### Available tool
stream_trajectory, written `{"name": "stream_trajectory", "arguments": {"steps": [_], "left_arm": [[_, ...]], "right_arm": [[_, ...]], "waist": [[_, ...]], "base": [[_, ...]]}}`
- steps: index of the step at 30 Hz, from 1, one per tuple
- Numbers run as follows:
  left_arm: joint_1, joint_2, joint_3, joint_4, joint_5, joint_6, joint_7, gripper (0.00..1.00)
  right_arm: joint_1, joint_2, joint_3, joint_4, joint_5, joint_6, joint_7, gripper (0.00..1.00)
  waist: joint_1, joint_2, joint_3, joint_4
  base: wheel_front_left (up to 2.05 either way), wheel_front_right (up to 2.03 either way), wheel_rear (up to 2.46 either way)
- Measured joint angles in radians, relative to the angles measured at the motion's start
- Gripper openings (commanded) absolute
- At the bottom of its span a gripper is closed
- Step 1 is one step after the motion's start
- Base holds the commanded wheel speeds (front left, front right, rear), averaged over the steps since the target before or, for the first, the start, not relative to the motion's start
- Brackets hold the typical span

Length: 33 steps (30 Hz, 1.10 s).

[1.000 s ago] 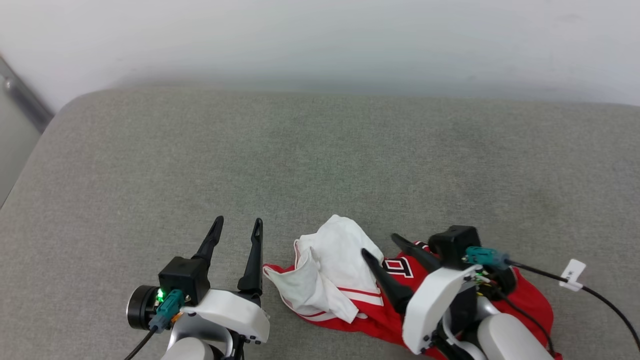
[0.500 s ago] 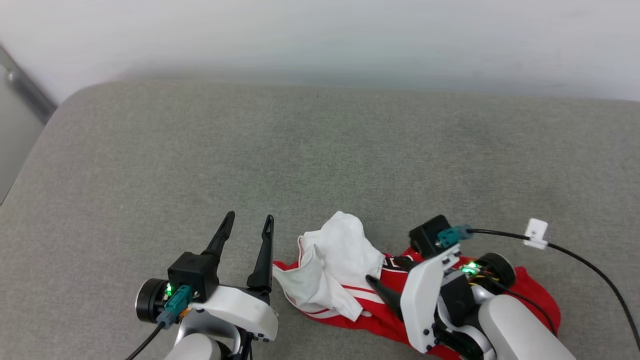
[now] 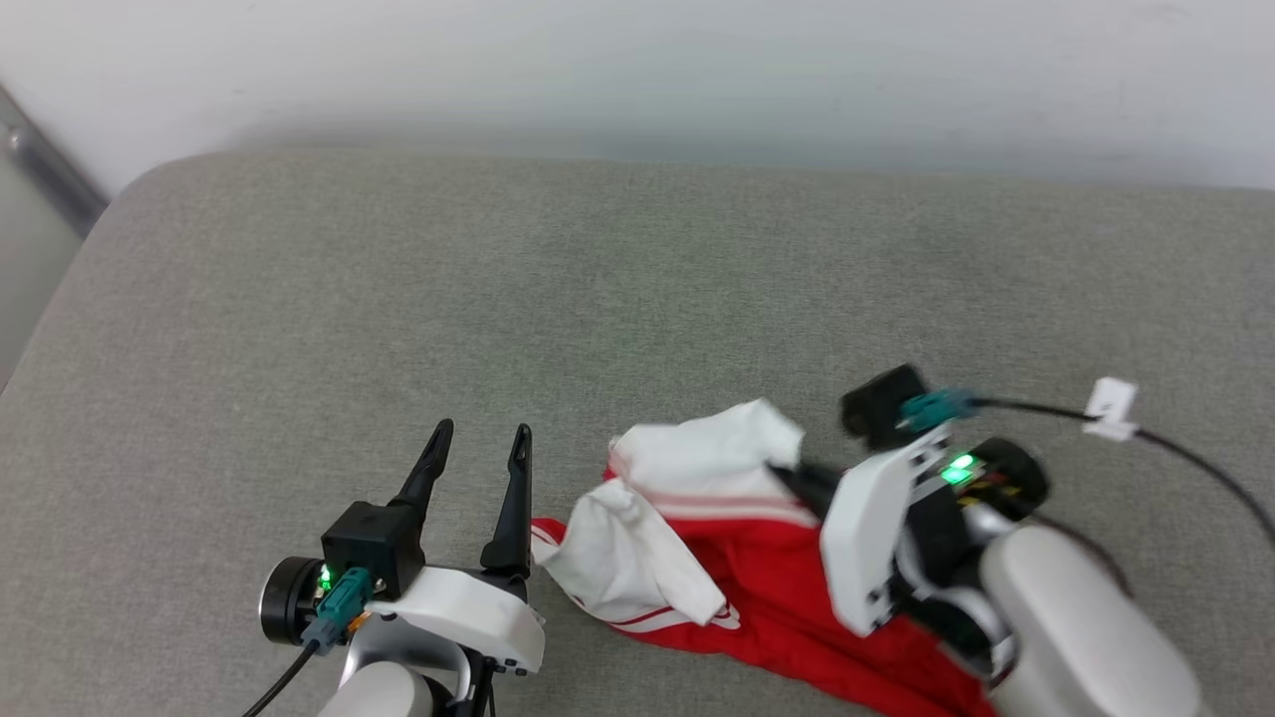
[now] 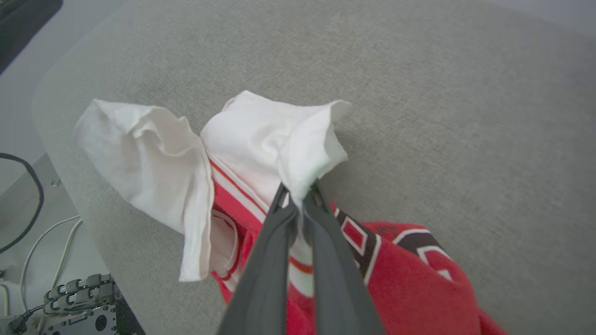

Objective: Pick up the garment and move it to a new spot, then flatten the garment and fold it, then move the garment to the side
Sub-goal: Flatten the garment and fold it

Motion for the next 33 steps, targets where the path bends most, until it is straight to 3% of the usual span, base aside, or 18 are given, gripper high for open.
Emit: {"name": "stream_trajectory", "arguments": {"steps": [8, 14, 15, 16, 17, 24, 33], "left_arm": [[0.001, 0.005, -0.002, -0.007, 0.0, 0.005, -0.001, 1.0], [0.003, 0.011, -0.003, -0.01, -0.004, 0.007, 0.002, 1.0], [0.003, 0.012, -0.003, -0.009, -0.005, 0.008, 0.002, 1.0], [0.003, 0.013, -0.002, -0.01, -0.006, 0.009, 0.002, 1.0], [0.003, 0.015, -0.002, -0.01, -0.006, 0.009, 0.002, 1.0], [0.008, 0.026, 0.003, -0.012, -0.013, 0.017, 0.007, 1.0], [0.025, 0.061, 0.018, -0.018, -0.016, 0.035, 0.035, 1.0]], "right_arm": [[0.06, -0.04, -0.328, -0.03, -0.079, 0.0, -0.045, 0.0], [0.193, -0.018, -0.564, 0.074, -0.139, 0.0, -0.083, 0.0], [0.21, -0.002, -0.586, 0.095, -0.134, 0.0, -0.092, 0.06], [0.222, 0.012, -0.6, 0.113, -0.14, 0.0, -0.104, 0.43], [0.231, 0.024, -0.605, 0.128, -0.151, 0.0, -0.117, 1.0], [0.234, 0.081, -0.644, 0.108, -0.175, 0.0, -0.301, 1.0], [0.272, 0.094, -0.603, -0.084, -0.281, 0.0, -0.496, 1.0]], "waist": [[-0.0001, 0.0, -0.002, -0.028], [0.0, 0.0, 0.001, -0.034], [0.0, 0.0, 0.001, -0.035], [0.0, 0.0, 0.002, -0.037], [0.0, 0.0, 0.003, -0.038], [0.0, 0.0, -0.001, -0.056], [0.0, 0.0, -0.039, -0.077]], "base": [[0.0, 0.0, 0.0], [0.0, 0.0, 0.0], [0.0, 0.0, 0.0], [0.0, 0.0, 0.0], [0.0, 0.0, 0.0], [0.0, 0.0, 0.0], [0.0, 0.0, 0.0]]}}
